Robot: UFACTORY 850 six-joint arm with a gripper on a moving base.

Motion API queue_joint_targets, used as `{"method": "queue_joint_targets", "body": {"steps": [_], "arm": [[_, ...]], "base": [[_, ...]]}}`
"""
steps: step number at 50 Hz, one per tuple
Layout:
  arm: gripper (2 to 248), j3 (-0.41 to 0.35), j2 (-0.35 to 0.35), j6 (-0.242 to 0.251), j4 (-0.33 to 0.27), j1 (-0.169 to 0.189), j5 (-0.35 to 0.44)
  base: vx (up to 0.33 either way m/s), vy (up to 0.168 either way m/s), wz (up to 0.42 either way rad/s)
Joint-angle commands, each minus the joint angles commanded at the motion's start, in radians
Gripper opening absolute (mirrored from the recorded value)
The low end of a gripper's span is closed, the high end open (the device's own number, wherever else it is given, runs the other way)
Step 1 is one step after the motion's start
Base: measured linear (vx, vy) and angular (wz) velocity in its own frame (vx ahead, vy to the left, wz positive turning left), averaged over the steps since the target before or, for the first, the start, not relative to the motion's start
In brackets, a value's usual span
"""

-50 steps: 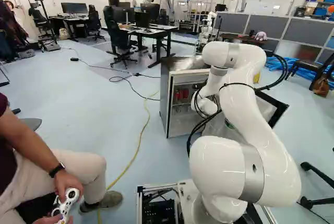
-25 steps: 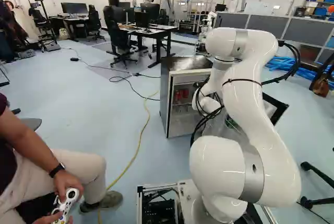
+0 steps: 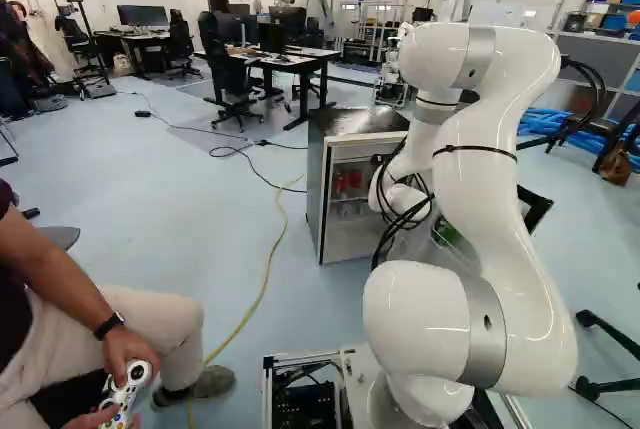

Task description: Grab a drink from the fridge

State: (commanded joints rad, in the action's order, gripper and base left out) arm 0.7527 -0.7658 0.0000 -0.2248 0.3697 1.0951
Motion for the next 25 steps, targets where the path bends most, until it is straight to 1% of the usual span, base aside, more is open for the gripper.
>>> {"method": "queue_joint_targets", "body": {"steps": [25], "arm": [[88,-0.168,0.162,0.000,0.000,-0.023,0.000]], "base": [[0.000,0.000,0.000]]}}
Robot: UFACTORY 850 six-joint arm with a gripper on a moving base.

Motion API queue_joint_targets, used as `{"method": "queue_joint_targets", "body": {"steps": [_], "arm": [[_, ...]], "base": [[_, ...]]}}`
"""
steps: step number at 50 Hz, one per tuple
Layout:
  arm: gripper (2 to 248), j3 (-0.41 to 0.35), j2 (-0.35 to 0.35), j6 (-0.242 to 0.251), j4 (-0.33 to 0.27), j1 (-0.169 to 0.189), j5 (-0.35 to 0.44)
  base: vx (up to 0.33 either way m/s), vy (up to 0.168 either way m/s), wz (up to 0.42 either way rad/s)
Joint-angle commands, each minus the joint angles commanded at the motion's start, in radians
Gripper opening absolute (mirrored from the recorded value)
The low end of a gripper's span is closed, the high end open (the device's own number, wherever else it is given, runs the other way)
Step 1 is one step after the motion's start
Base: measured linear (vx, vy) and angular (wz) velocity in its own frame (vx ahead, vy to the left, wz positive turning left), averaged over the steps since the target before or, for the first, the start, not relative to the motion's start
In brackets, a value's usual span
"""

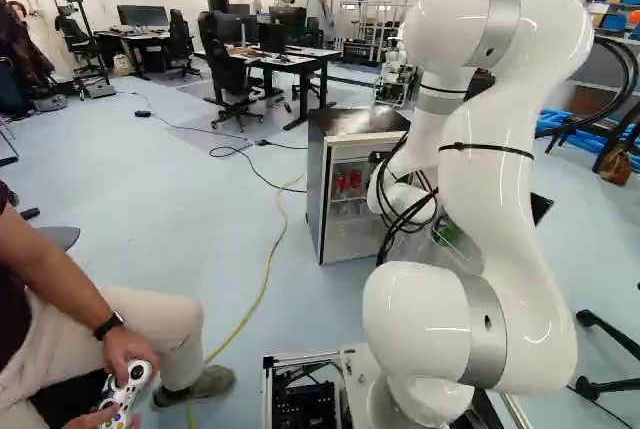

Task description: Grab a drink from the fridge

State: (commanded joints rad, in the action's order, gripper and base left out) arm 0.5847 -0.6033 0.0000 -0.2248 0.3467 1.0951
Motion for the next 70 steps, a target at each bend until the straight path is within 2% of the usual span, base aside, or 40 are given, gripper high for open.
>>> {"method": "queue_joint_targets", "body": {"steps": [10,28,70], "arm": [[88,-0.040,0.051,0.000,0.000,-0.007,0.000],[88,-0.069,0.114,0.000,0.000,-0.008,-0.006],[88,-0.114,0.253,0.000,0.000,-0.009,-0.118]], "base": [[0.000,0.000,0.000],[0.000,0.000,0.000],[0.000,0.000,0.000]]}}
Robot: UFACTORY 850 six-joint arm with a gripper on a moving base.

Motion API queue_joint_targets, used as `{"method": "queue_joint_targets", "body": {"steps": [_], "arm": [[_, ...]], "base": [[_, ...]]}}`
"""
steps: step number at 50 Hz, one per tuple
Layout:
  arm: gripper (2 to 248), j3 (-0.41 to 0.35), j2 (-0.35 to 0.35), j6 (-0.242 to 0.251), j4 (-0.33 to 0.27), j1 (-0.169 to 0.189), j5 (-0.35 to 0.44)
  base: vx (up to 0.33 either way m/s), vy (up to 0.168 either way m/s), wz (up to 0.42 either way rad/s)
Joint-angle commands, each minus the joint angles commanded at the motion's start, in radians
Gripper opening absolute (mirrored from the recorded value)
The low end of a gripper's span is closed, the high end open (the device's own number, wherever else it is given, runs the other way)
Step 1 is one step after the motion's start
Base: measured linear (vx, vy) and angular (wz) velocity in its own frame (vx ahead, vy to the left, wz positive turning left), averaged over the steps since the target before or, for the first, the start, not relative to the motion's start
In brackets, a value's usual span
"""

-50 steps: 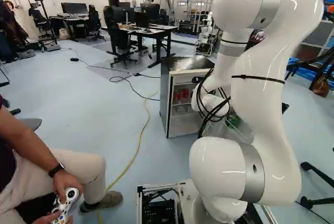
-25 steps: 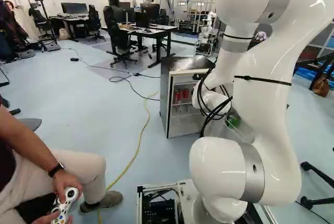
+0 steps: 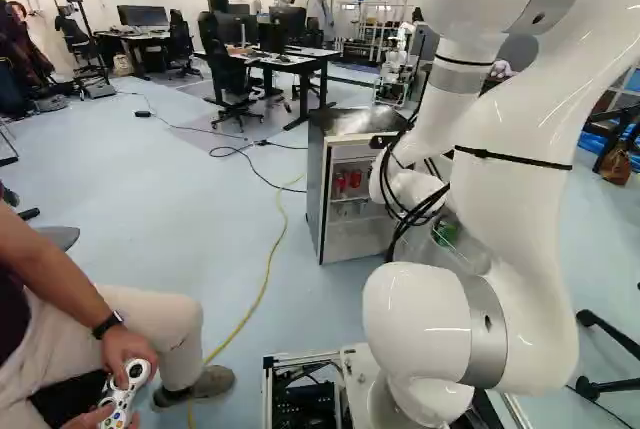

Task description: Grab a drink from the fridge

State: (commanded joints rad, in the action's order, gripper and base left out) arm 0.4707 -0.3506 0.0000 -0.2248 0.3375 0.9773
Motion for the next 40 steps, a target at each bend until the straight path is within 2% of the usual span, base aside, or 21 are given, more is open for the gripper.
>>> {"method": "queue_joint_targets", "body": {"steps": [40], "arm": [[88,0.002,0.101,0.000,0.000,-0.010,-0.172]], "base": [[0.000,0.000,0.000]]}}
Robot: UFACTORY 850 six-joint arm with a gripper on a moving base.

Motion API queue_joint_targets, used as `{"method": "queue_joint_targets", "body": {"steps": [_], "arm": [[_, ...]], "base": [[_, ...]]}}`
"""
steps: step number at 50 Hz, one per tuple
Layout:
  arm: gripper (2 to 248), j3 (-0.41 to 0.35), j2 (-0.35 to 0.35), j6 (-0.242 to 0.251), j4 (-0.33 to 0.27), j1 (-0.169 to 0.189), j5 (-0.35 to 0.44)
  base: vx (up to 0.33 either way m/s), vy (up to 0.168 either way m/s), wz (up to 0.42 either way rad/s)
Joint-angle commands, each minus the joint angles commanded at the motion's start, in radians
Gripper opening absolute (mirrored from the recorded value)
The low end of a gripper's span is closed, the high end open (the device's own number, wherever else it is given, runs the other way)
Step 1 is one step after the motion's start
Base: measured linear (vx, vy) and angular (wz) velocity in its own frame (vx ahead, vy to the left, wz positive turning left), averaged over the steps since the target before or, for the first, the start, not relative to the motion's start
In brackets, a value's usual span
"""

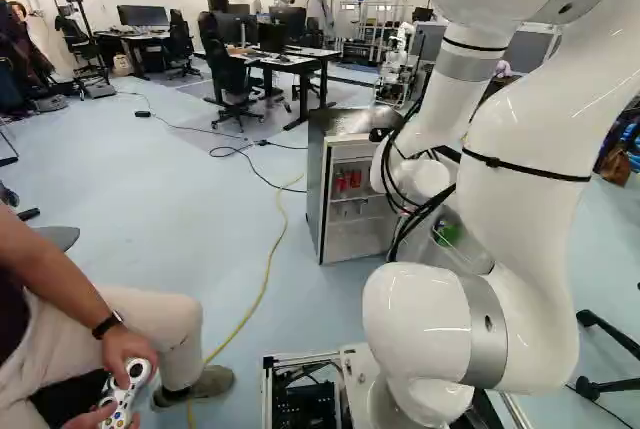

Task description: Grab a drink from the fridge

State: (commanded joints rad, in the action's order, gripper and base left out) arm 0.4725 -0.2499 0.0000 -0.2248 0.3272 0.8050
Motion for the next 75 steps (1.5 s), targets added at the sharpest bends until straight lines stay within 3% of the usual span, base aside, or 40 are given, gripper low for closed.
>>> {"method": "queue_joint_targets", "body": {"steps": [48,75], "arm": [[88,0.045,0.081,0.000,0.000,-0.018,-0.005],[88,0.107,0.091,0.000,0.000,-0.031,-0.005]], "base": [[0.000,0.000,0.000],[0.000,0.000,0.000]]}}
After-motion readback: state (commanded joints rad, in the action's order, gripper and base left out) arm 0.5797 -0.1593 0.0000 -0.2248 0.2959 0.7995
